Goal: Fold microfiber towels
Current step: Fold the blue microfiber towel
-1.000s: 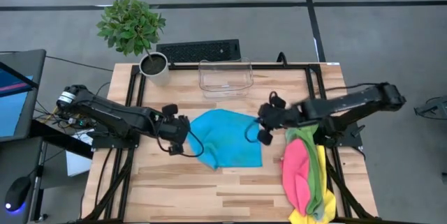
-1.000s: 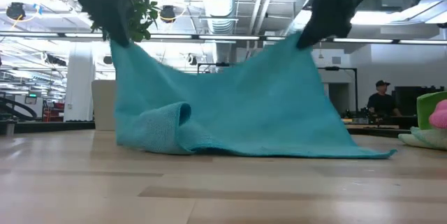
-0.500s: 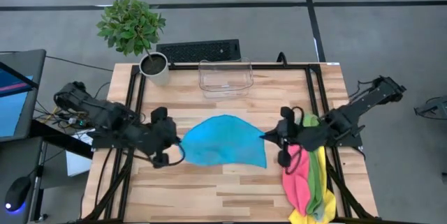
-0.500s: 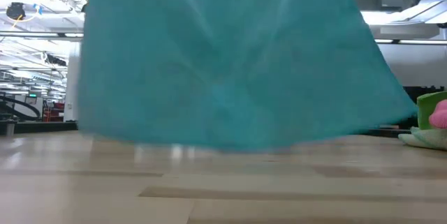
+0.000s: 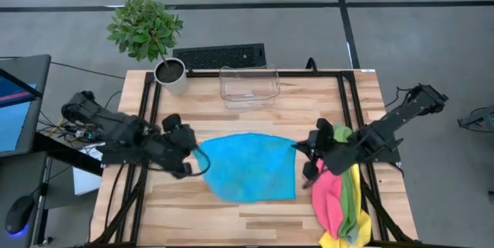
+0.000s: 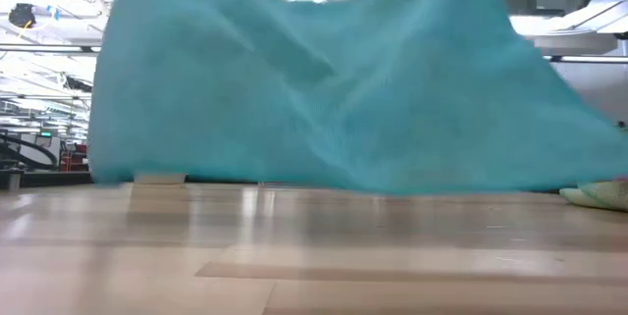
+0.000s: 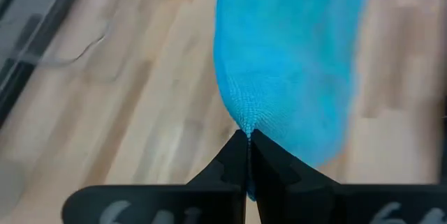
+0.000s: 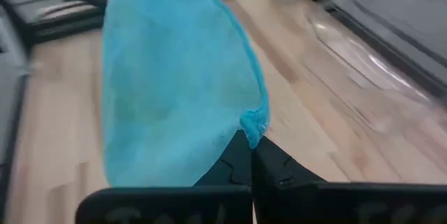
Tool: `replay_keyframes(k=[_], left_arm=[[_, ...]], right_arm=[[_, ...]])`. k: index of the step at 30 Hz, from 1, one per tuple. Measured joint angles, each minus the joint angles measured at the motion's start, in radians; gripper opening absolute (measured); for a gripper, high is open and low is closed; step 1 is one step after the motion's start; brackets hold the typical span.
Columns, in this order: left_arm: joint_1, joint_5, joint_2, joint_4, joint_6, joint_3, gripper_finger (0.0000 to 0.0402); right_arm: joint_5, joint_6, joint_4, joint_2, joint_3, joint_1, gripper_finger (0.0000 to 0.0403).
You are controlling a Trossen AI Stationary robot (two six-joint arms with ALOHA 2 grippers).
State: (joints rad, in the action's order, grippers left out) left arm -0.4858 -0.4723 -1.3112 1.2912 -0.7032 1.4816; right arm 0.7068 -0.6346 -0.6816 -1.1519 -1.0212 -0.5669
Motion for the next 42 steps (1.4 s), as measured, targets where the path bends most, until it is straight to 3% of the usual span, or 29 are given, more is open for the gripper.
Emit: replay_keyframes(k=[8, 13, 17, 24, 32, 42], left_arm=[[0.177, -0.005, 0.000, -0.131, 0.122, -0.294, 0.0000], [0.298, -0.012, 0.000, -0.311, 0.304, -0.441, 0.0000], [0.399, -0.012, 0.000, -0.425, 0.415, -0.501, 0.0000], [0.509, -0.030, 0.000, -0.464, 0.582, -0.511, 0.0000], [0.524, 0.058, 0.000, -0.499, 0.562, -0.511, 0.0000], [0.420, 0.074, 0.001, -0.529, 0.449, -0.580, 0.0000]], right_arm=[[-0.051, -0.034, -0.021, 0.000, 0.110, 0.147, 0.0012], [-0.051, -0.025, -0.099, 0.000, 0.113, 0.225, 0.0013], [-0.051, 0.010, -0.100, 0.000, 0.113, 0.279, 0.0013], [-0.053, 0.068, -0.141, -0.042, 0.114, 0.352, 0.0013], [-0.047, 0.096, -0.161, -0.179, 0.111, 0.405, 0.0013], [-0.051, 0.032, -0.181, -0.235, 0.112, 0.299, 0.0013]])
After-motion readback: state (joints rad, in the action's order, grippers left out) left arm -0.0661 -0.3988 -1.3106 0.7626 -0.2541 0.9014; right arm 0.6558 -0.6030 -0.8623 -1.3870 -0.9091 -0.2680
